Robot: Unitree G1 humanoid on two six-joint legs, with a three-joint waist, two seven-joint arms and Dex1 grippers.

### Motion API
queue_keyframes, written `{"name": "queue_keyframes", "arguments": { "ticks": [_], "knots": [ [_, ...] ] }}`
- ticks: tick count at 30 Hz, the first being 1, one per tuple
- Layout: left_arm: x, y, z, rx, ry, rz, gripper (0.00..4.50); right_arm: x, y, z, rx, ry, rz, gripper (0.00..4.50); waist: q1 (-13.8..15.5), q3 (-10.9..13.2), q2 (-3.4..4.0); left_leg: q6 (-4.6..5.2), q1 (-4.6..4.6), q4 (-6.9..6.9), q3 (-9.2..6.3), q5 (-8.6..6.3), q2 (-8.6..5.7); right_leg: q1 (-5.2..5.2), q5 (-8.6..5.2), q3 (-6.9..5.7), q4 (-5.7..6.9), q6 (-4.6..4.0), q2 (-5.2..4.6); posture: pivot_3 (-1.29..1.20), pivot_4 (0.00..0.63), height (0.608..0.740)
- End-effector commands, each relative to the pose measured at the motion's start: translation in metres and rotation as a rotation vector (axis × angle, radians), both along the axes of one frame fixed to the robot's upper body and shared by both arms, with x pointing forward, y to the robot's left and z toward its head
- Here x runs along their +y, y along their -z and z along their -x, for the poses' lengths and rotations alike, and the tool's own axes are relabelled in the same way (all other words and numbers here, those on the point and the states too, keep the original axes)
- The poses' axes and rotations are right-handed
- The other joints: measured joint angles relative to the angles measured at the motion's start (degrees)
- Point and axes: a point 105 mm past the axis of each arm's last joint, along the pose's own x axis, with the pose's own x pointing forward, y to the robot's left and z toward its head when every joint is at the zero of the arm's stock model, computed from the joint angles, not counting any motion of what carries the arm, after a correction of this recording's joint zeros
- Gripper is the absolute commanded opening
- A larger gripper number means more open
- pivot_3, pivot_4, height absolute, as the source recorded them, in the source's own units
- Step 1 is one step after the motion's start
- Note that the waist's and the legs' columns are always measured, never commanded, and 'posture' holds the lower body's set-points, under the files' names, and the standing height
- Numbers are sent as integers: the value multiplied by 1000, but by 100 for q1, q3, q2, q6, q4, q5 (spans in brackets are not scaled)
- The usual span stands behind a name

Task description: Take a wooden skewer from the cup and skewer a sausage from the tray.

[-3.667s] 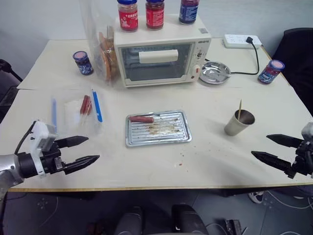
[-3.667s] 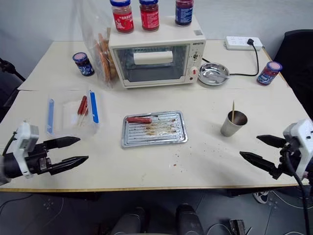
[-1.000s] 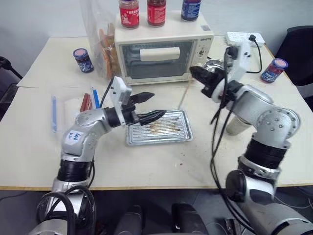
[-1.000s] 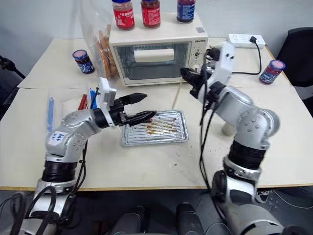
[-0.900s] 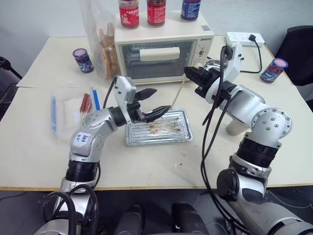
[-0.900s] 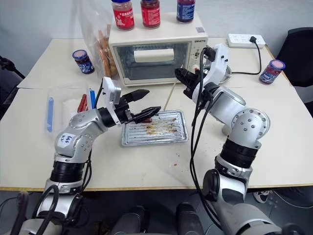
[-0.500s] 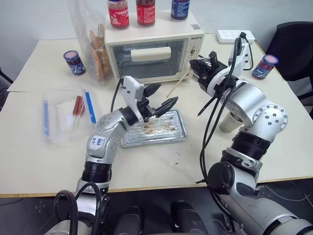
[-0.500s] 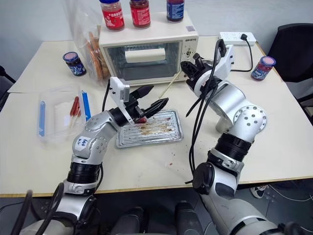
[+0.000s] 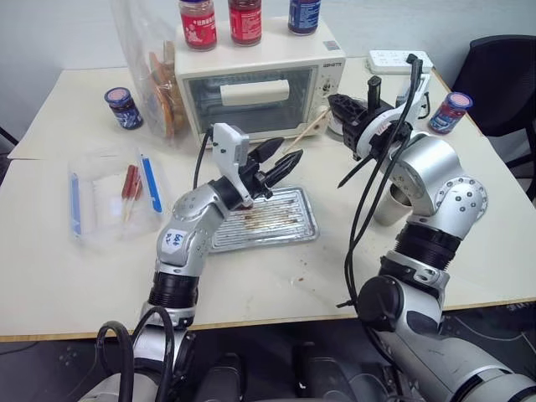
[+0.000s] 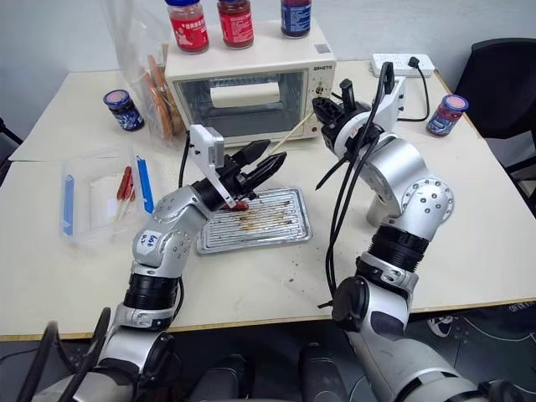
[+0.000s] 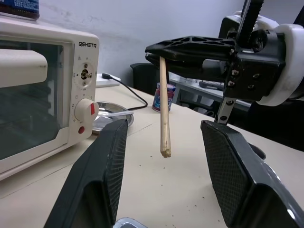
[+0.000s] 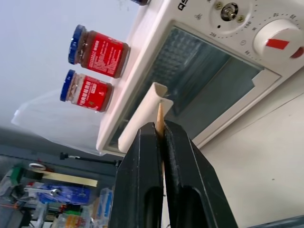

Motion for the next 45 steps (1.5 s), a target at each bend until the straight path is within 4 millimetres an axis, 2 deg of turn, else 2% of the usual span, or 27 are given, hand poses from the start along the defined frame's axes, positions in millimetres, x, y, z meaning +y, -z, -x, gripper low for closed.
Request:
{"name": "queue_keyframes", "arguments": {
  "ticks": [1,9,10,16,28,31,32,33,38,40,42,45],
  "knots": [
    [-6,-13,0,-59,6,8,2582,3,-14,8,-58,-33,-18,0,0,0,0,0,0,0,0,0,0,0,0,0,0,0,0,0,150,740],
    [-7,-25,-4,-88,6,46,2582,8,-16,15,-72,-57,-30,0,1,0,0,1,-1,0,0,0,0,0,0,0,-1,0,-1,0,150,740],
    [-8,-26,-2,-91,11,56,2233,7,-16,15,-71,-55,-30,0,1,0,0,1,-1,0,0,0,0,0,0,0,-1,0,-1,0,150,740],
    [-10,-26,2,-87,25,65,852,2,-14,14,-63,-32,-35,0,5,0,0,1,-2,0,0,0,1,0,0,0,-3,0,0,0,150,740],
    [-11,-30,1,-89,27,84,852,2,-15,14,-60,-38,-54,0,7,0,0,1,-2,0,0,1,2,0,0,1,-5,0,0,0,150,740],
    [-11,-33,2,-88,30,104,408,3,-15,15,-60,-38,-52,0,13,0,0,1,-2,0,0,1,1,0,0,1,-6,0,-1,0,150,740],
    [-11,-34,2,-88,30,106,121,3,-15,15,-59,-38,-52,0,14,0,0,1,-2,0,0,0,1,0,0,0,-6,0,-1,0,150,740],
    [-11,-34,2,-89,31,109,52,3,-15,15,-59,-37,-51,0,14,0,0,1,-3,0,0,1,1,0,0,0,-6,0,-1,0,150,740],
    [-13,-35,4,-85,42,108,52,3,-13,15,-53,-34,-47,0,13,0,0,2,-3,0,0,1,1,1,0,0,-7,0,-1,0,150,740],
    [-13,-35,5,-81,45,106,552,3,-13,15,-52,-34,-47,0,11,0,0,2,-3,0,0,1,1,1,0,1,-7,0,0,0,150,740],
    [-13,-35,5,-81,46,107,794,3,-13,14,-52,-35,-46,0,11,0,0,2,-3,0,0,1,2,1,0,0,-7,0,0,0,150,740],
    [-13,-38,7,-89,55,113,1536,4,-13,14,-54,-36,-45,0,14,0,0,2,-3,0,0,1,2,1,0,0,-7,0,0,0,150,740]
  ]
}}
